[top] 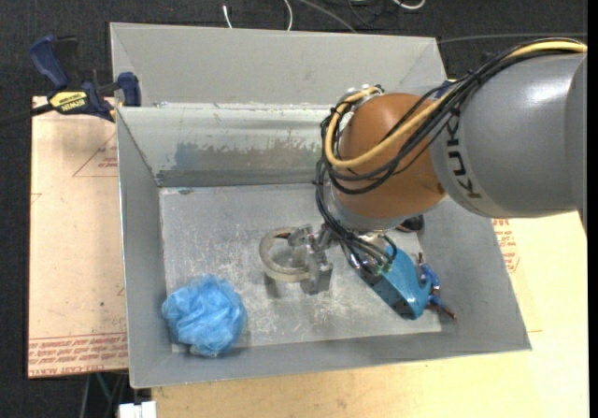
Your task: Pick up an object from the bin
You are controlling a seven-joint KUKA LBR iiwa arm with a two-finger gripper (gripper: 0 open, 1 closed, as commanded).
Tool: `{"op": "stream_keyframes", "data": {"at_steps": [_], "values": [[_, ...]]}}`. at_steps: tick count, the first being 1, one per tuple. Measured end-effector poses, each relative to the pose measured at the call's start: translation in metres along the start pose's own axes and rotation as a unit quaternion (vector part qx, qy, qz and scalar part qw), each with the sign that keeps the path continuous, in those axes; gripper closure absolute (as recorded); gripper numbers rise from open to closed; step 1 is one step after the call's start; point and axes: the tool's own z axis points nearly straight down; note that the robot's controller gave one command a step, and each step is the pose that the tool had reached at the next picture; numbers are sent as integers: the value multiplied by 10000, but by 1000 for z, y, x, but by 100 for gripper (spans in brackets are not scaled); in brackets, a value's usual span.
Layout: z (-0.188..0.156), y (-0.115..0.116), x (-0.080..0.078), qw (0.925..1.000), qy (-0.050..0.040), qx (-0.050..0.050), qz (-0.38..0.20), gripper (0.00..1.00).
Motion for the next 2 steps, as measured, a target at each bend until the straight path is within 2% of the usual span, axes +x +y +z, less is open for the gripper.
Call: {"op": "stream_keyframes", "data": {"at_steps": [1,2], "values": [[-101,-1,9,9997,-2,4,232,100],[-41,6,7,9999,17,-7,123,100]]}}
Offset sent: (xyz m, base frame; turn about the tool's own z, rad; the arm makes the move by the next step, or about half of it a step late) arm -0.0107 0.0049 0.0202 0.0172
